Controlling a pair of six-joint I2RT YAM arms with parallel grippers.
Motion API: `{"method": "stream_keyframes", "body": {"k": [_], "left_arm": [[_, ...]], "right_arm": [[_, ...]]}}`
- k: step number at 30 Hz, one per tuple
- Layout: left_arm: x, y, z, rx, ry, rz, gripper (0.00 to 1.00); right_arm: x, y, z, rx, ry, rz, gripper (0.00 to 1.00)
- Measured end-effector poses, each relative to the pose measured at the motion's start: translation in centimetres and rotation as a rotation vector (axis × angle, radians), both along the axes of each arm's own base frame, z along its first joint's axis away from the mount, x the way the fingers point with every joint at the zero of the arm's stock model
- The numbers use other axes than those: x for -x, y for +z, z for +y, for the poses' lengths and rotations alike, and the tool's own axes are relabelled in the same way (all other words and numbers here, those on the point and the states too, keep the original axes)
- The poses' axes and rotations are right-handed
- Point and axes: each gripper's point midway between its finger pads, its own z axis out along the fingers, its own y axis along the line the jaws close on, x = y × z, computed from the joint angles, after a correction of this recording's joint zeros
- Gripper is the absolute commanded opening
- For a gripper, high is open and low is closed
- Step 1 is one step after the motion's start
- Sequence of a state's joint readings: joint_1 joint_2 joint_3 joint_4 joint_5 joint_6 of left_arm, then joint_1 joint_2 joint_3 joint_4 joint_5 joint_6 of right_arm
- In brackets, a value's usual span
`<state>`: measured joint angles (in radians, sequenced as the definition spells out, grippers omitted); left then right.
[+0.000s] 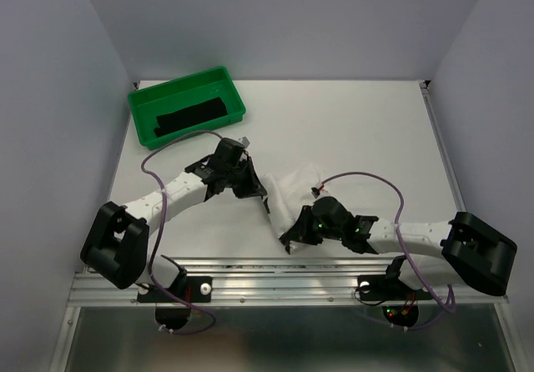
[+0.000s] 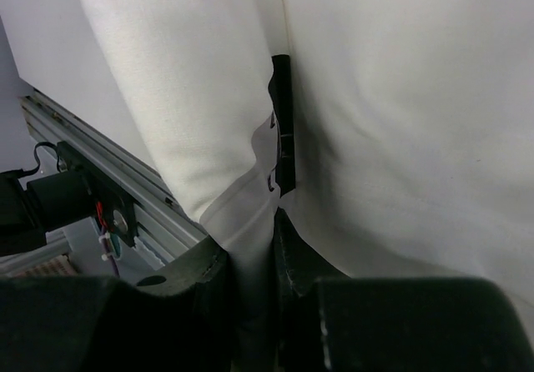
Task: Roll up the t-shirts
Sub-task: Roll the T-shirt to the center of the board.
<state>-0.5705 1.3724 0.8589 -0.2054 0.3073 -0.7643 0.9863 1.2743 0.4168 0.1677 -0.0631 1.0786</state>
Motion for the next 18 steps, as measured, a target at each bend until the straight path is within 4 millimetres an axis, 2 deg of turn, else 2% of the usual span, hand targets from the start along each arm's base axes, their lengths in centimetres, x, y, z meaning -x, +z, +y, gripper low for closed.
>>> {"method": "stream_keyframes", "body": {"k": [1,3,7,11,15,18], "left_arm": [[0.2,-0.4,-0.2,-0.005,-0.009,0.011,0.0],[0.4,-1.1,-0.6,-0.011,-0.021,0.025,0.0],[0.0,-2.4,-1.2,-0.023,-0.032,0.049,0.0],[-1.0,-3.9,-2.0,-0.039,-0.045,0.073,0.0],[-2.0,-5.0,-2.8,-0.051,-0.058,0.089,0.0],[-2.7,-5.0,-3.3,-0.047,-0.064,0.085,0.0]], "right_arm": [[0.0,0.0,-0.1,-0.001,-0.001,0.003,0.24],[-0.1,-0.1,-0.2,-0.004,-0.003,0.01,0.35],[0.1,0.2,-0.2,-0.013,-0.001,0.015,0.7],[0.2,0.9,-0.6,-0.03,-0.007,0.01,0.79],[0.5,2.5,-1.7,-0.034,-0.022,-0.012,0.78],[0.6,3.3,-2.9,-0.011,-0.036,-0.04,0.73]]}}
